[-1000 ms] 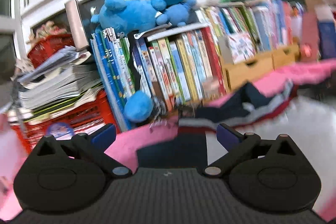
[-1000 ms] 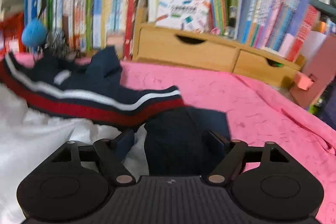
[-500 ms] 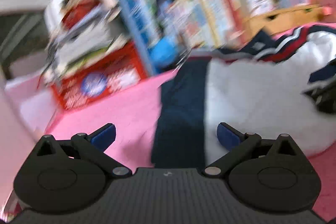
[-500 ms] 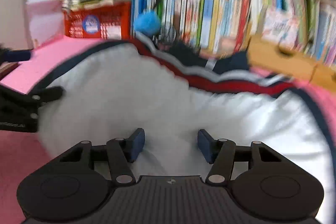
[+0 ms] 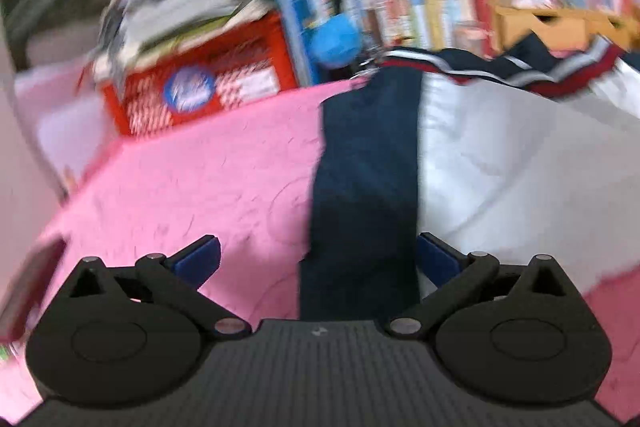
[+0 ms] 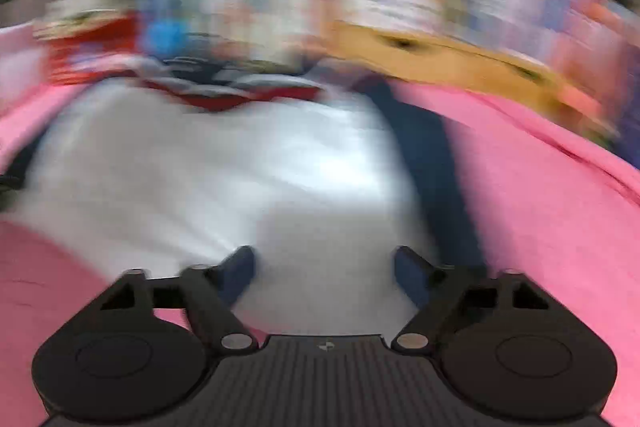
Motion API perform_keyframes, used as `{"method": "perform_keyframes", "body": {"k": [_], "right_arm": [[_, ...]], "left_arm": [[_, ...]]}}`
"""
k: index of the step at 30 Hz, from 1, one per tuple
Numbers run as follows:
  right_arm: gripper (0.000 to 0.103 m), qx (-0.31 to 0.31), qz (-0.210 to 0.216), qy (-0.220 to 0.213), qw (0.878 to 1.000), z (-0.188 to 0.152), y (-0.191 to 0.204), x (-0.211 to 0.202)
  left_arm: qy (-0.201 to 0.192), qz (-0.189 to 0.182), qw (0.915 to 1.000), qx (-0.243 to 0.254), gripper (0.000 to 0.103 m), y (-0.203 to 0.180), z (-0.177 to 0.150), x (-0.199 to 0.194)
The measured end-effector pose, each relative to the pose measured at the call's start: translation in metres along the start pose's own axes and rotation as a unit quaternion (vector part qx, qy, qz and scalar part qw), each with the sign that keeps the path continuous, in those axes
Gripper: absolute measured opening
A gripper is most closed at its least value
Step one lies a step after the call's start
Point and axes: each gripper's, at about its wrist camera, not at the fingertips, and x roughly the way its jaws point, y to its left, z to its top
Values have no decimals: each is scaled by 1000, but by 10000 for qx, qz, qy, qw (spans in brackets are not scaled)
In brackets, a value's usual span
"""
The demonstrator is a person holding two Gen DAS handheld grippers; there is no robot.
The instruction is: Fold clothes
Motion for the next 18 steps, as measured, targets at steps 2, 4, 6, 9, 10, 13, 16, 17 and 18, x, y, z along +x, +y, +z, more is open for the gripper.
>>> {"method": "perform_keyframes", "body": {"k": [2, 4, 6, 9, 10, 13, 16, 17, 18], "right_arm": [[51, 123, -468, -2, 9988, -6, -22, -10], [64, 228, -889, -29, 9958, -12, -40, -19], [69, 53, -543, -291, 9981, -7, -19, -25], [69, -236, 158, -480, 9984, 2, 23, -17], [69, -306, 357, -462, 9978, 6, 38, -9], [69, -489, 665, -286, 9962, 10, 76, 20], [69, -750, 574, -70, 9955, 5, 95, 44], [71, -823, 373, -46, 9959, 3, 91, 47], [73, -869, 176, -29, 9961, 0, 85, 50]], "left_arm": [[79, 44, 9999, -72, 103, 3, -1, 0], [46, 109, 9999, -92, 102, 3, 2, -8], [-130, -9, 9999, -77, 102, -3, 8, -20], [-451, -649, 9968, -116, 103, -18, 22, -33], [-506, -817, 9953, -118, 103, -26, 27, -33], [-521, -837, 9949, 222, 103, -54, 34, -19], [-237, -279, 9973, 639, 103, -65, 28, 13], [-118, -251, 9979, 580, 103, -59, 28, 21], [-75, -359, 9988, 318, 103, -46, 28, 23]]}}
